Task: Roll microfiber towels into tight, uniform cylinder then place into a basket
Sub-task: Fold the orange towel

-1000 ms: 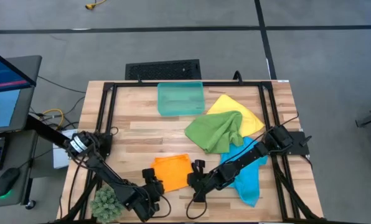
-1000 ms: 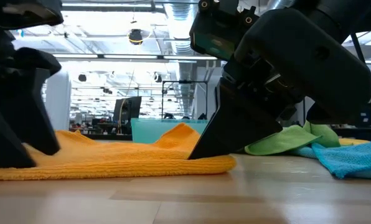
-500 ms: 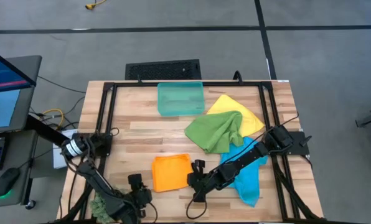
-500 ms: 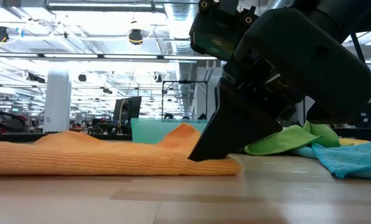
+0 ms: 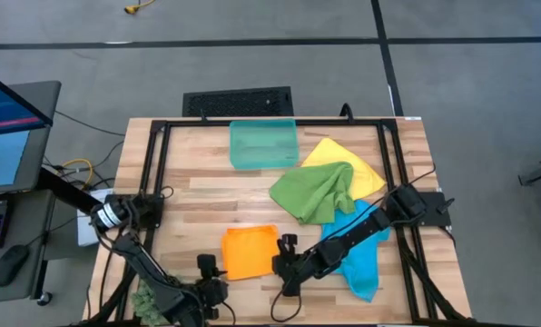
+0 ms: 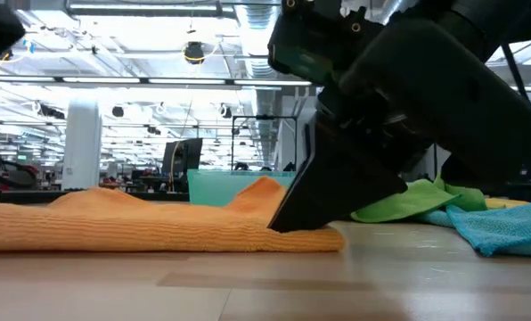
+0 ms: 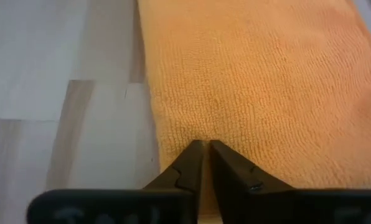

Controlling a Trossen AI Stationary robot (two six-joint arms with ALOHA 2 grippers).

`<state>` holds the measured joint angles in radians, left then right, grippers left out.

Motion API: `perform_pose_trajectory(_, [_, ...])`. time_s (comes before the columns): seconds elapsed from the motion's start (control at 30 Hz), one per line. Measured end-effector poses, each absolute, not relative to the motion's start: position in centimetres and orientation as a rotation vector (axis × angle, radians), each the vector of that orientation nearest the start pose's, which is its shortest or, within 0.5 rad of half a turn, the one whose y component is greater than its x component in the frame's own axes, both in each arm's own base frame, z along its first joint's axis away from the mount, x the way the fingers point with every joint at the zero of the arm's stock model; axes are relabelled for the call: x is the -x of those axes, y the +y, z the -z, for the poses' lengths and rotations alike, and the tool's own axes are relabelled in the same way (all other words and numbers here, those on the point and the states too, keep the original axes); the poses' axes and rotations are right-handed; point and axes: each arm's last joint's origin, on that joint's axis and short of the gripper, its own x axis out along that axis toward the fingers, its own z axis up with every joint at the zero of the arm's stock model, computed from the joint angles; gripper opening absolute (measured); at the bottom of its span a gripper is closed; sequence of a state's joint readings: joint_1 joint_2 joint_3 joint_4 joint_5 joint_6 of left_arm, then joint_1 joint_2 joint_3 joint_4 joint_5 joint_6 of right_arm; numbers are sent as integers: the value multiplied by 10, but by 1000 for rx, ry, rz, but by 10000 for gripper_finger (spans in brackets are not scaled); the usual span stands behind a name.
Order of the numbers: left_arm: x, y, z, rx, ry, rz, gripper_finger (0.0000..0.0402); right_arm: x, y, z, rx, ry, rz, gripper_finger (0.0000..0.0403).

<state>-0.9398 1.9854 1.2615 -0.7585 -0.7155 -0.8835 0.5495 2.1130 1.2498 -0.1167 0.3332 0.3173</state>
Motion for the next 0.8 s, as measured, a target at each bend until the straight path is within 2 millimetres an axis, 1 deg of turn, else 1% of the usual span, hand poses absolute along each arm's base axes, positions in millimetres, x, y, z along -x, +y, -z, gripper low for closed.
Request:
perform_pose_trajectory(0.1, [-232, -276, -138, -303, 930, -235, 182, -360, 213, -109, 142, 907, -79, 93])
perform_pose_trajectory(0.2, [-235, -275, -139, -315, 923, -221, 182, -362, 214, -114, 160, 943, -78, 112])
perform_pose_trajectory(0.37, [-237, -279, -136, -331, 942, -161, 182, -363, 216, -118, 171, 961, -76, 131])
perform_pose_trajectory(0.47, [-240, -283, -125, -355, 932, -145, 182, -363, 216, -118, 170, 959, -76, 137])
perform_pose_trajectory(0.6, [-244, -283, -111, -376, 930, -180, 182, -363, 216, -118, 158, 957, -75, 139])
perform_pose_trajectory(0.67, [-244, -282, -107, -381, 917, -209, 182, -364, 216, -119, 152, 957, -81, 138])
perform_pose_trajectory(0.8, [-245, -281, -106, -376, 892, -241, 181, -363, 218, -119, 152, 957, -88, 133])
